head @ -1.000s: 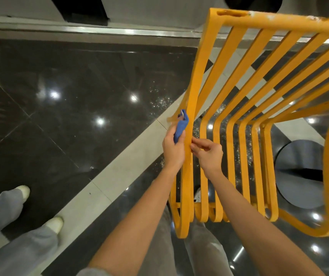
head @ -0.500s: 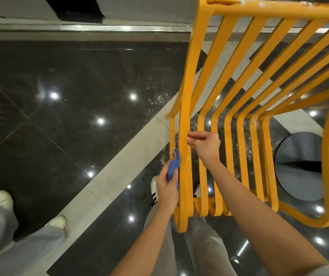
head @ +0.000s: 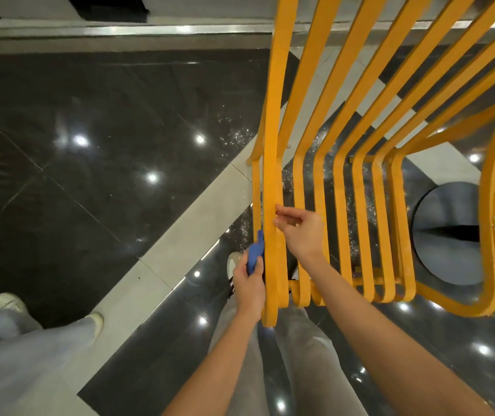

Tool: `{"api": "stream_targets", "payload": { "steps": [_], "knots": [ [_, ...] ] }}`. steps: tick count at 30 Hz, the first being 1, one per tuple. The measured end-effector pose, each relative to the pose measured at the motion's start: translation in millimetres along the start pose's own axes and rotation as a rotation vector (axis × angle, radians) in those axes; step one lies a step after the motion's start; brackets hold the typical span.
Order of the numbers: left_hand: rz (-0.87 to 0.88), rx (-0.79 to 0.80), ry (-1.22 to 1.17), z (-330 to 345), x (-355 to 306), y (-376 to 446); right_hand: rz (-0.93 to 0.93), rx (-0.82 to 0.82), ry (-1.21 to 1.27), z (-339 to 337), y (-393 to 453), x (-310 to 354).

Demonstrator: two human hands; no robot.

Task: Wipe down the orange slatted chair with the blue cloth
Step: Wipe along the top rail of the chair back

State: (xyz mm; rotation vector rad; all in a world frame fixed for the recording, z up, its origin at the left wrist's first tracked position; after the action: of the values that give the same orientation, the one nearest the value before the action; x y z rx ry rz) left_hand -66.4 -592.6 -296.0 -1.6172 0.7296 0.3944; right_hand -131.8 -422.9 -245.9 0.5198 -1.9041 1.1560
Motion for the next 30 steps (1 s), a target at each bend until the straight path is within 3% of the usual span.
{"api": "stream_targets", "payload": {
  "steps": [4, 6, 8, 11, 13, 18, 23, 26, 30],
  "knots": [
    [0.273, -0.012, 0.036, 10, -80, 38, -0.073, 0.139, -0.137, 17, -38, -2],
    [0.332, -0.001, 0.059, 9, -84, 33, -0.060, 0.250, -0.188, 26, -58, -11],
    [0.265, -0.003, 0.025, 2, -48, 8, 0.004, 0.313, -0.197, 24, -73, -26],
    [0.112, -0.006, -0.099, -7, 5, -30, 0.139, 0.318, 0.011, 15, -78, -32],
    [0.099, -0.048, -0.055, -4, -8, -16, 0.221, 0.268, 0.150, 10, -70, -28],
    [0.266, 0.017, 0.051, 8, -59, 34, 0.368, 0.210, 0.298, 3, -63, -39],
    [0.030, -0.015, -0.062, -5, 24, -34, 0.410, 0.221, 0.366, 1, -69, -37],
    [0.027, -0.019, -0.063, -14, 18, -33, 0.441, 0.243, 0.370, -3, -66, -39],
    [0.041, -0.067, -0.438, -30, -31, -23, 0.420, 0.166, 0.297, -26, -67, -45]
  ]
}}
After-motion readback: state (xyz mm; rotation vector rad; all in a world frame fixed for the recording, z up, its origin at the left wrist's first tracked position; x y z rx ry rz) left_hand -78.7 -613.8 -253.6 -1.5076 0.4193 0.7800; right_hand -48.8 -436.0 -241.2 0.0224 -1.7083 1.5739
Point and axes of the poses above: each hand's wrist, its own y-axis towards the middle knuckle, its own z-axis out of the palm, x = y × z, the point moved 9 cm from there along y, towards the middle knuckle, and after that the axes turned 14 degrees about y, right-handed, at the moved point
